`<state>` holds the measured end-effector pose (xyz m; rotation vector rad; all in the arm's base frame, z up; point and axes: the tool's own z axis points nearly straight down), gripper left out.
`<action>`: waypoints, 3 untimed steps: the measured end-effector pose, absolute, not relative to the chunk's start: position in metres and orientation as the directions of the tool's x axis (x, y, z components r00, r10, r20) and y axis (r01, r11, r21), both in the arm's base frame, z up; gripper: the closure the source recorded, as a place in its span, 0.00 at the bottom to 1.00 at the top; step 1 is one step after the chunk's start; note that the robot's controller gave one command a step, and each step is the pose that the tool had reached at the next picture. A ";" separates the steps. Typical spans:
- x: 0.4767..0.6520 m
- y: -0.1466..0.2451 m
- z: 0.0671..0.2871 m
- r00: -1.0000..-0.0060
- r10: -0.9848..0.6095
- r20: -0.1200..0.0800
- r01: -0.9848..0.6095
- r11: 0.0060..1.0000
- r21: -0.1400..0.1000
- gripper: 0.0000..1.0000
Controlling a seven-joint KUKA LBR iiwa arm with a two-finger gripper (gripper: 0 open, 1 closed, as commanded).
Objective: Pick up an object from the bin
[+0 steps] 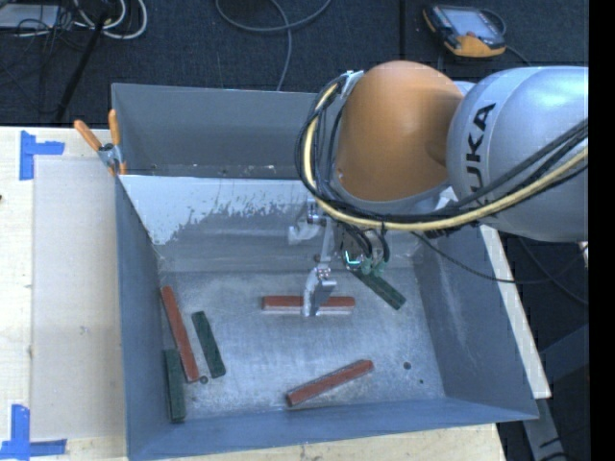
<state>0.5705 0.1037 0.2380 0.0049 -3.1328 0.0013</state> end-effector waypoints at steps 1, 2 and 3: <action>0.572 0.103 0.243 -1.000 0.000 0.001 0.000 1.000 0.000 0.00; 0.577 0.076 0.177 -0.998 0.059 -0.003 0.059 0.998 0.001 0.00; 0.574 0.031 0.159 -0.999 0.037 0.003 0.037 0.999 -0.001 0.00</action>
Offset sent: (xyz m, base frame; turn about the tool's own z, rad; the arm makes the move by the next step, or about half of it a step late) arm 0.0128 -0.0737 -0.1680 0.1608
